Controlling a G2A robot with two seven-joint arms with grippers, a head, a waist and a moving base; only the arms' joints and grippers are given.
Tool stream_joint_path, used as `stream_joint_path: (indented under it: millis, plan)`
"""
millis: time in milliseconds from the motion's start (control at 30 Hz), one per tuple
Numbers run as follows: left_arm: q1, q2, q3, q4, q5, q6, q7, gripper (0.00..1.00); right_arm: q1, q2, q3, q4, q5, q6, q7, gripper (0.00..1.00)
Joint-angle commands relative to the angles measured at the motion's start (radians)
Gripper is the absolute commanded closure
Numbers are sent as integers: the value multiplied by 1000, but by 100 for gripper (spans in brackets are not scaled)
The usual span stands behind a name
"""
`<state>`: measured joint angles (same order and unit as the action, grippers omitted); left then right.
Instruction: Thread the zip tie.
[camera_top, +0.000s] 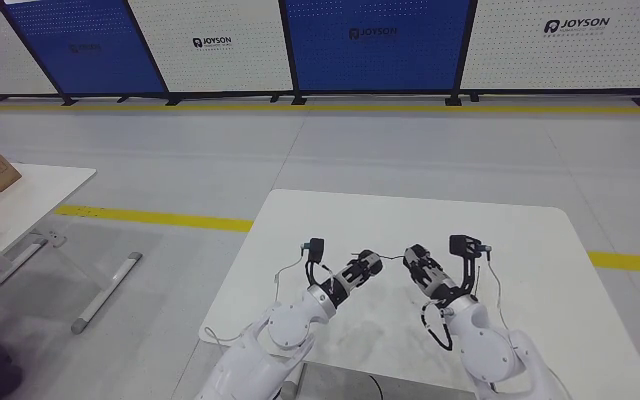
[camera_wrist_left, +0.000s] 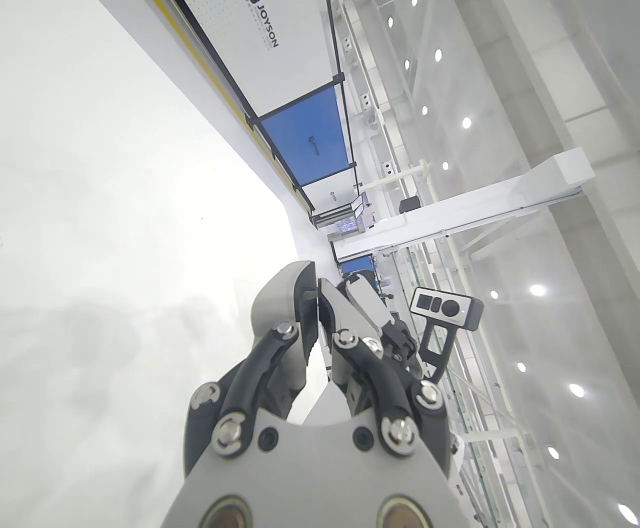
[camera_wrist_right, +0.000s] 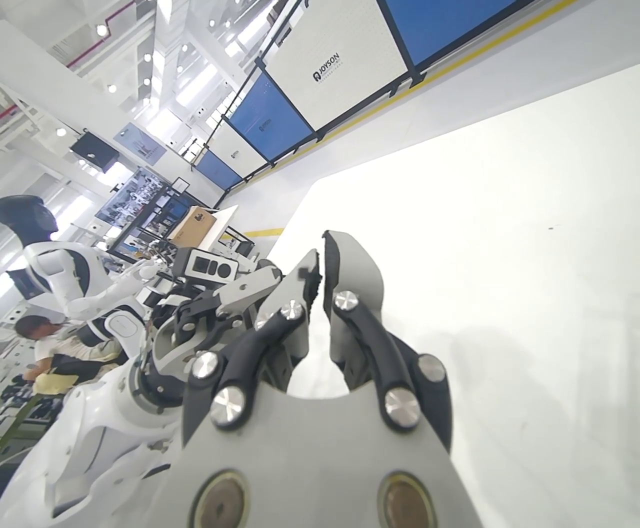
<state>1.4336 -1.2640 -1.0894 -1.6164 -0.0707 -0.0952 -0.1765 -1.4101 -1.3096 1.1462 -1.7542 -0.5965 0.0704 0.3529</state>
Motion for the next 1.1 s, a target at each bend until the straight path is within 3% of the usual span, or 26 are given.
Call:
stream_joint_path:
  millis: [0,333,700,733,767,900,967,1067]
  plan:
    - [2,1,-2,-3,0,-1,0,100,1,0,-2,1,-2,0,0,100]
    - [17,3,-1,-25,-8,-22,-14,100,11,-2,-15,12,3,-8,16,100]
    - [14,3,7,-19,-10,-26,-5,100,16,-1,-10,19,10,-10,31,100]
    - [14,3,8,-18,-9,-25,-2,100,15,-1,-9,19,13,-10,33,97]
    - [13,3,9,-16,-7,-24,1,100,16,0,-8,20,16,-11,34,65]
    - [7,1,13,-7,-4,-9,22,100,15,0,-4,21,19,-18,34,19]
    - [0,0,16,3,0,2,33,100,15,1,-2,23,21,-21,34,11]
    - [-9,-3,23,15,-2,9,42,100,15,1,0,25,22,-27,32,16]
